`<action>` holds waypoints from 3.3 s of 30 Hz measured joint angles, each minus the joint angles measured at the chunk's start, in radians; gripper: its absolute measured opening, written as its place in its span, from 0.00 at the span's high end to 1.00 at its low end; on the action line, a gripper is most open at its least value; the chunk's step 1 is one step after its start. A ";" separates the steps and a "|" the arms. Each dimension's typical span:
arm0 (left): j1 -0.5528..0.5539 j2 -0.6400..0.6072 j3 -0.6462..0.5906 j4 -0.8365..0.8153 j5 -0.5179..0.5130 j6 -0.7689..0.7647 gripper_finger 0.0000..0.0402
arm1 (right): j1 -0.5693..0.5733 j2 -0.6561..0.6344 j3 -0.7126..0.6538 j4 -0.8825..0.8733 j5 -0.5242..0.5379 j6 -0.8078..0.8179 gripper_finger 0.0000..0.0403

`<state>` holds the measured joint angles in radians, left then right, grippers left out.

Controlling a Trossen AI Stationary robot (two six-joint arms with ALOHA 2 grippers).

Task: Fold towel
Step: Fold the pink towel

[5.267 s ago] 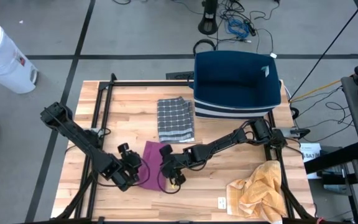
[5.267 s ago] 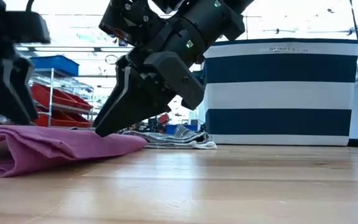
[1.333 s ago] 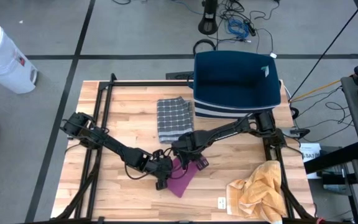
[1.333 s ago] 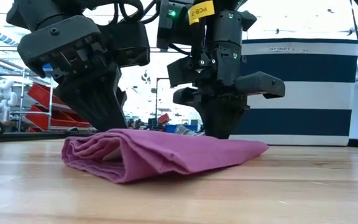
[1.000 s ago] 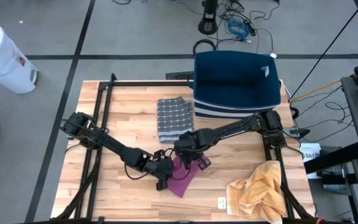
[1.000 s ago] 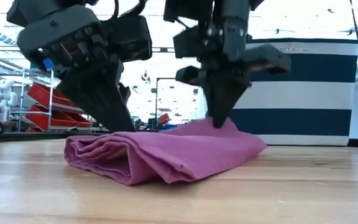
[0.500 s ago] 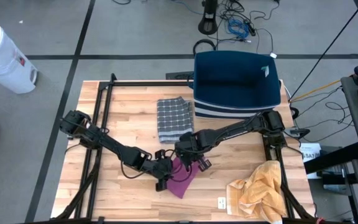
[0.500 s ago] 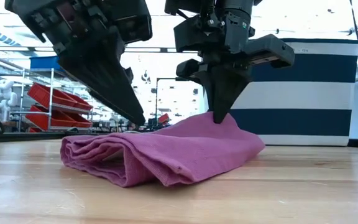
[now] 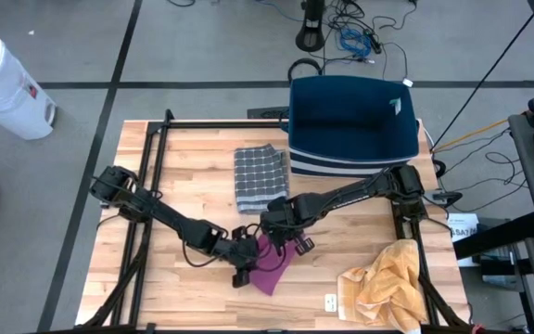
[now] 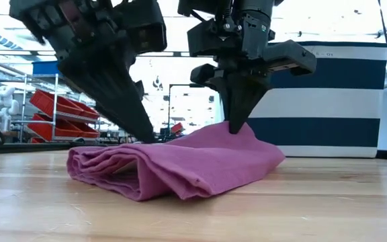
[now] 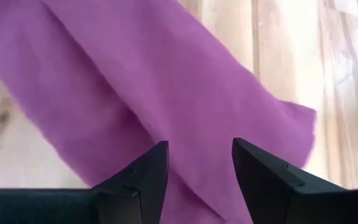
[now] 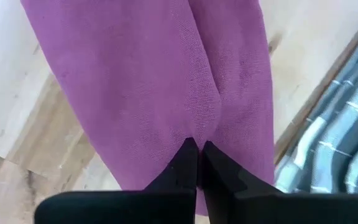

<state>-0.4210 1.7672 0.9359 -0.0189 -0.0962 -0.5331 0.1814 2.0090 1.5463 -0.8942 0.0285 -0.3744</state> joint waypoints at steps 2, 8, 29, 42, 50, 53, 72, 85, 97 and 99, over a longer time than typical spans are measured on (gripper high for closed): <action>-0.001 0.000 0.000 0.017 0.002 -0.004 0.54 | 0.001 0.000 0.000 0.003 0.003 -0.001 1.00; 0.018 0.038 0.001 0.002 0.000 -0.062 0.54 | 0.006 0.001 0.000 0.000 0.006 -0.001 1.00; 0.025 0.071 0.000 0.034 0.025 0.031 0.89 | 0.011 0.001 0.000 -0.001 0.005 0.011 0.98; 0.013 0.071 0.000 0.034 0.028 0.054 0.99 | 0.010 0.001 0.000 -0.034 0.004 0.014 0.83; 0.001 0.071 0.000 0.034 0.028 0.067 1.00 | 0.010 0.001 0.000 -0.035 0.003 0.015 0.74; 0.000 0.071 0.000 0.034 0.024 0.068 1.00 | 0.011 0.002 0.000 -0.028 0.006 0.009 0.75; -0.013 0.071 0.000 0.026 0.012 0.067 1.00 | -0.031 0.052 0.001 0.026 -0.079 -0.064 0.65; -0.013 0.071 0.000 0.026 0.011 0.069 1.00 | -0.051 0.063 0.001 0.050 -0.077 -0.081 0.58; -0.013 0.071 0.000 0.019 0.011 0.069 1.00 | -0.069 0.082 0.001 0.037 -0.096 -0.104 0.67; -0.013 0.071 0.000 0.019 0.010 0.069 1.00 | -0.066 0.095 0.000 0.036 -0.124 -0.105 0.72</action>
<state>-0.4335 1.8378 0.9356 0.0001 -0.0860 -0.4637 0.1152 2.1041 1.5464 -0.8581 -0.0955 -0.4794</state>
